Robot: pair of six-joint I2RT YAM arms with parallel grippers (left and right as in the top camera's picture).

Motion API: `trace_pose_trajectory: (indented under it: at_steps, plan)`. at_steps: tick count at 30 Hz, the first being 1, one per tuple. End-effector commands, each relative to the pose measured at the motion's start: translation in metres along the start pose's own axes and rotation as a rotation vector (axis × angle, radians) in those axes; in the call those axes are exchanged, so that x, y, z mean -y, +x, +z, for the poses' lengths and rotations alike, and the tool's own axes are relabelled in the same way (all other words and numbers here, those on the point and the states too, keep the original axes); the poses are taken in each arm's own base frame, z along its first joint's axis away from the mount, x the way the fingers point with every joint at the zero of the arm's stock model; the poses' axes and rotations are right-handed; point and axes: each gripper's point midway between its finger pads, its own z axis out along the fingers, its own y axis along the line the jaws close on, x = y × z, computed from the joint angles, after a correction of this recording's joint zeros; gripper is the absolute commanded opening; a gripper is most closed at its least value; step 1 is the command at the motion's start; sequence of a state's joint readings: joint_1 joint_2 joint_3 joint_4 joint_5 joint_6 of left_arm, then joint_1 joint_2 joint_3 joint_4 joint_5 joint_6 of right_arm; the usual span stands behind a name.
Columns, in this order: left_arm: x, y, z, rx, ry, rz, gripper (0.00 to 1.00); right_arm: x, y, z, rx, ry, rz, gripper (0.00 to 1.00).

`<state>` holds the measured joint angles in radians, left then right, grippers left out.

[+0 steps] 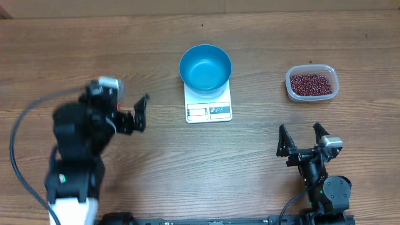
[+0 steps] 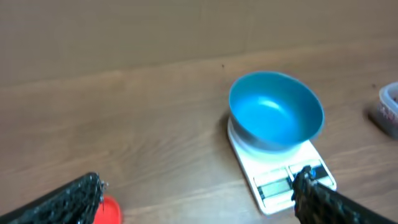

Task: Scoop item into bowl and weigh 150g on scale
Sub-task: 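Reach the left gripper to the red scoop and grasp it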

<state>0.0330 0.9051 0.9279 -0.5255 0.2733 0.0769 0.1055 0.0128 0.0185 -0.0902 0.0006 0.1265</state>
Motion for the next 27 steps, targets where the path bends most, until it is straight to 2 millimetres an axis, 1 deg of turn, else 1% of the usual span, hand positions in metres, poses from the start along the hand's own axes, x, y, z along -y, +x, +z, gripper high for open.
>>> trace_pose_trajectory:
  at_steps: [1,3,6,8,10,11,12,13,14,17,18,19,21,23,24,27]
  plan:
    - [0.003,-0.020,0.012,-0.117,0.055,-0.050,1.00,0.000,0.001,0.000,0.006,0.001,-0.004,1.00]
    - [0.002,-0.017,0.018,-0.206,0.069,-0.055,1.00,0.000,0.001,0.000,0.006,0.001,-0.004,1.00]
    - [-0.004,-0.015,0.035,-0.256,0.066,-0.048,1.00,0.000,0.001,0.000,0.006,0.001,-0.004,1.00]
    - [-0.007,-0.009,0.048,-0.284,0.067,-0.059,0.99,0.000,0.001,0.000,0.006,0.001,-0.004,1.00]
    - [-0.018,0.000,0.061,-0.318,0.031,-0.064,1.00,0.000,0.001,0.000,0.006,0.001,-0.004,1.00]
    - [-0.028,0.006,0.065,-0.343,-0.010,-0.068,1.00,0.000,0.001,0.000,0.006,0.001,-0.004,1.00]
    - [-0.046,0.016,0.067,-0.379,-0.097,-0.104,0.81,0.000,0.001,0.000,0.006,0.001,-0.004,1.00]
    - [-0.060,0.021,0.067,-0.394,-0.167,-0.146,0.79,0.000,0.001,0.000,0.006,0.001,-0.004,1.00]
    - [-0.086,0.030,0.066,-0.416,-0.279,-0.214,0.80,0.000,0.001,0.000,0.006,0.001,-0.004,1.00]
    - [-0.116,0.043,0.064,-0.448,-0.365,-0.261,0.82,0.000,0.001,0.000,0.006,0.001,-0.004,1.00]
    - [-0.128,0.051,0.064,-0.467,-0.392,-0.283,0.82,0.000,0.001,0.000,0.006,0.001,-0.004,1.00]
    - [-0.133,0.053,0.064,-0.473,-0.401,-0.291,0.82,0.000,0.001,0.000,0.006,0.001,-0.004,1.00]
    - [-0.151,0.064,0.066,-0.493,-0.435,-0.321,0.82,0.000,0.001,0.000,0.006,0.001,-0.004,1.00]
    - [-0.165,0.072,0.069,-0.510,-0.448,-0.325,0.80,0.000,0.001,0.000,0.006,0.001,-0.004,1.00]
    - [-0.168,0.075,0.071,-0.518,-0.439,-0.313,0.80,0.000,0.001,0.000,0.006,0.001,-0.004,1.00]
    - [-0.171,0.090,0.085,-0.576,-0.349,-0.184,0.79,0.000,0.001,0.000,0.006,0.001,-0.004,1.00]
